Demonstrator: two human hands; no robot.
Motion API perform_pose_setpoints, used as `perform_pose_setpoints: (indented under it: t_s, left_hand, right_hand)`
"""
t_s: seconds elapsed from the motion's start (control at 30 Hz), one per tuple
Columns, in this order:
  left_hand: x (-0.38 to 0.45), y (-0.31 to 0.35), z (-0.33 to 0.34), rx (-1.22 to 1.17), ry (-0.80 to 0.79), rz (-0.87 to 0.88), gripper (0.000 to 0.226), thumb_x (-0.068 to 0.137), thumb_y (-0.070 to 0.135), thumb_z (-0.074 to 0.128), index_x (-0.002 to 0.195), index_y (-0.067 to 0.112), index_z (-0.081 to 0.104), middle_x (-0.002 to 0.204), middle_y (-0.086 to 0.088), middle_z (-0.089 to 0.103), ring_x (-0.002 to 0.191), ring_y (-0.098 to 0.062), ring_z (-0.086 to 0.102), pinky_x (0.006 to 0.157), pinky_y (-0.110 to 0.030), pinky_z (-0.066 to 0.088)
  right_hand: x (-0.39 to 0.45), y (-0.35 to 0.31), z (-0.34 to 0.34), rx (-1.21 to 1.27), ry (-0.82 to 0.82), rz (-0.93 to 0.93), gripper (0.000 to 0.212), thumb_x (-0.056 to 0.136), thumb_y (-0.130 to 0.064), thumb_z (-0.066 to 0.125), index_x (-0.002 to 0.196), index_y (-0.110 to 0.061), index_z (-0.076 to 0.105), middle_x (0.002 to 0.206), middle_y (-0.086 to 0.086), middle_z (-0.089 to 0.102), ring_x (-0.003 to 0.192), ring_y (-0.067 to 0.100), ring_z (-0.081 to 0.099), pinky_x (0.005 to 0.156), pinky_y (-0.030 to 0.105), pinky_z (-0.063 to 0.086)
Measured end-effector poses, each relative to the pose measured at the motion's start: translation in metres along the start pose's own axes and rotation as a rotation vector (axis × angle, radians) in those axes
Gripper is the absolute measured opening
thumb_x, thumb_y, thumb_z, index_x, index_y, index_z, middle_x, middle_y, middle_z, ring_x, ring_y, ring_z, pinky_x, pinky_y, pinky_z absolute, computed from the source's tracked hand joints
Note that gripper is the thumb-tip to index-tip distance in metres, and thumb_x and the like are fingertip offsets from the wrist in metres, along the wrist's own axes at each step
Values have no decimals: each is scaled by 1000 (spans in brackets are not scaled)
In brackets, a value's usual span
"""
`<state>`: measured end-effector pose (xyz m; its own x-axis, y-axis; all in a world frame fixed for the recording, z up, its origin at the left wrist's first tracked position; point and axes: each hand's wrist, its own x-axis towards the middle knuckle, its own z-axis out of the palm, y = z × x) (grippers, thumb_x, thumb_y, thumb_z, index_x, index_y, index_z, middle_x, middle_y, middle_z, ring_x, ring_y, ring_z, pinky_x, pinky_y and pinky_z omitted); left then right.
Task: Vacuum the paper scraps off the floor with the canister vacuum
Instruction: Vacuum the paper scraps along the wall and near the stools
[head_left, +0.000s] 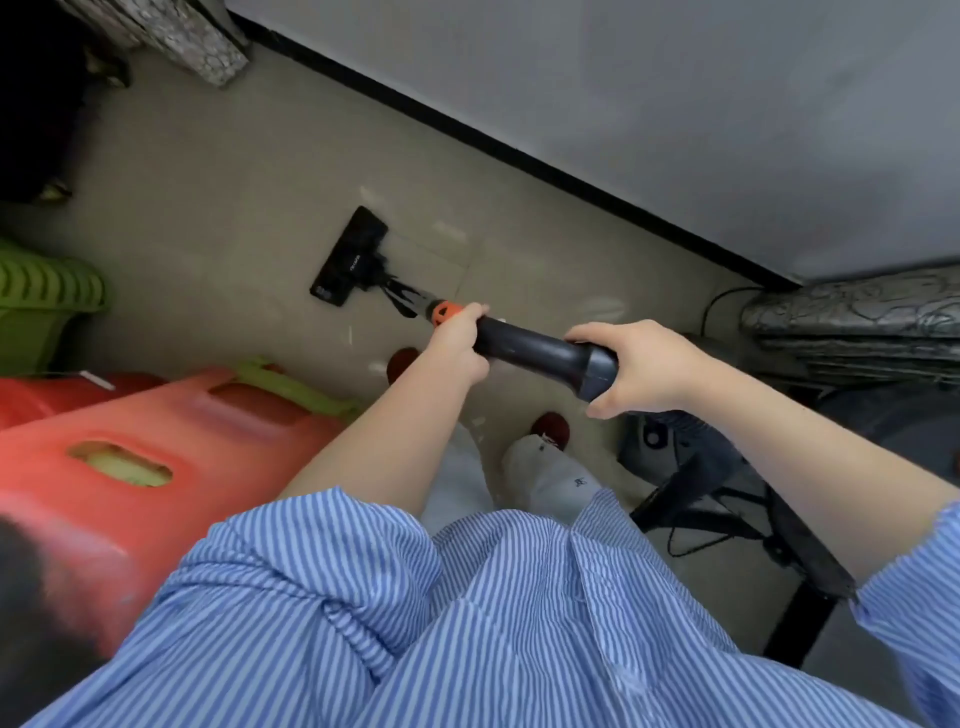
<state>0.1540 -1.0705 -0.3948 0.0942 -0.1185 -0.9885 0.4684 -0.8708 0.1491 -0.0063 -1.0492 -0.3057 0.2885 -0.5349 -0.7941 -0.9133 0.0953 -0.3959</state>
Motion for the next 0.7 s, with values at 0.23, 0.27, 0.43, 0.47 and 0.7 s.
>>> perform_pose_setpoints:
  t_s: [0.23, 0.27, 0.43, 0.47, 0.7]
  left_hand:
    - [25, 80, -50, -101, 36, 14, 44, 94, 14, 54, 135, 4, 42, 108, -15, 61, 69, -23, 57, 77, -36, 47]
    - [28, 93, -60, -90, 38, 11, 44, 94, 14, 54, 135, 4, 43, 103, -15, 63, 74, -24, 60, 77, -36, 47]
    - [55, 172, -113, -85, 81, 52, 47, 92, 16, 58, 135, 1, 44, 131, -16, 54, 120, -30, 53, 84, -35, 45]
    - [65, 191, -127, -91, 99, 76, 47, 92, 16, 58, 134, 1, 44, 131, -16, 53, 121, -30, 53, 85, -34, 45]
    - [115, 305, -185, -154, 89, 103, 18, 96, 9, 48, 80, 1, 45, 78, -11, 49, 68, -22, 50, 76, -34, 45]
  right_hand:
    - [76, -68, 1, -47, 10, -20, 61, 70, -24, 70, 126, -25, 46, 93, -3, 53, 84, 19, 51, 64, 28, 42]
    - [87, -82, 2, -46, 7, -30, 60, 70, -24, 70, 126, -24, 46, 92, -3, 53, 83, 20, 51, 63, 28, 42]
    - [156, -159, -1, -76, -6, -85, 62, 72, -27, 70, 128, -23, 44, 93, -2, 55, 83, 20, 52, 66, 30, 47]
    - [176, -177, -3, -78, -3, -99, 61, 72, -28, 70, 127, -23, 45, 95, 0, 56, 85, 21, 54, 67, 31, 49]
    - [287, -265, -17, -75, 13, -150, 48, 70, -23, 68, 115, -22, 51, 88, 2, 59, 82, 24, 57, 61, 29, 45]
